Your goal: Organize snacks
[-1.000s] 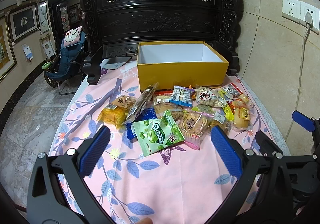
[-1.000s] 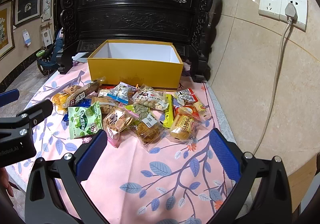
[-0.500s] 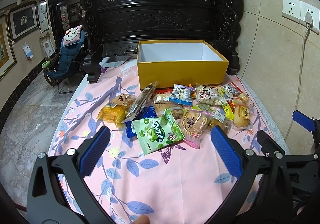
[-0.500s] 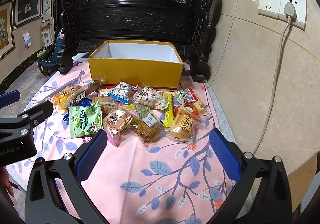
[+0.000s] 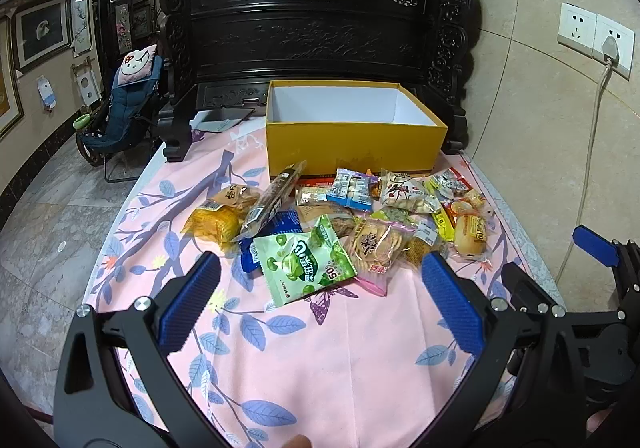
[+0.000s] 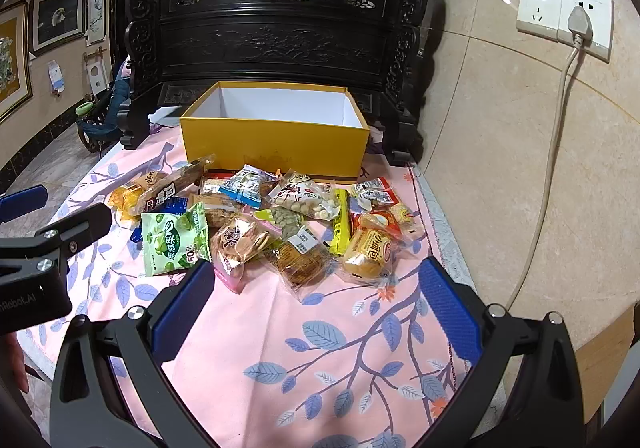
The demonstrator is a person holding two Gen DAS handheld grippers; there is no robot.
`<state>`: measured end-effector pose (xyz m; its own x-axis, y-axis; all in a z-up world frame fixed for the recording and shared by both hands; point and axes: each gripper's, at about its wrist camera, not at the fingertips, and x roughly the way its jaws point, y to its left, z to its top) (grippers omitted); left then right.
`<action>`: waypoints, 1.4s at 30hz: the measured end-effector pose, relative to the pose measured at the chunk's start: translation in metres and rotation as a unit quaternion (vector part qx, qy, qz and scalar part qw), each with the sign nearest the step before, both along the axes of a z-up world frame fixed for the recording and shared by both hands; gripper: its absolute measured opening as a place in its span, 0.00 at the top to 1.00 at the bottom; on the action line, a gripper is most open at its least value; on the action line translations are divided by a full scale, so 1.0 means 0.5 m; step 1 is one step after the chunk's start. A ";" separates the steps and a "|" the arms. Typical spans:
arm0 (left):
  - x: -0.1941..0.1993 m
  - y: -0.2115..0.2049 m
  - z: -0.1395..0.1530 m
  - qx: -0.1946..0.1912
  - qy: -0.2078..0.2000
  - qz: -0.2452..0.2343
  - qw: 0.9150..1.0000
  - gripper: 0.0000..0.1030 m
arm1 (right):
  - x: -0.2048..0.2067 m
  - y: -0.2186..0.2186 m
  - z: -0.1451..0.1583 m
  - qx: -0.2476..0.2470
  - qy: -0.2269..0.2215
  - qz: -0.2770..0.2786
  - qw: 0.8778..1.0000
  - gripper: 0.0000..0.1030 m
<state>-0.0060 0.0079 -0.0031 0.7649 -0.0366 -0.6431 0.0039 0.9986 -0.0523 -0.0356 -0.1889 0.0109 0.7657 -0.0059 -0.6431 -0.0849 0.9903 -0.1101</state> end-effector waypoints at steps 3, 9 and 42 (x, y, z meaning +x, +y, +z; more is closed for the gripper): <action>-0.001 0.002 -0.001 0.001 0.001 0.000 1.000 0.02 | -0.001 0.001 0.001 0.001 0.000 0.000 1.000 0.01; 0.000 0.007 -0.003 0.000 0.004 0.002 1.000 0.02 | 0.000 0.000 -0.002 0.001 0.002 -0.001 1.000 0.01; 0.243 0.029 -0.237 0.041 0.090 0.006 0.995 0.02 | 0.247 0.009 -0.263 -0.019 0.142 0.009 0.990 0.01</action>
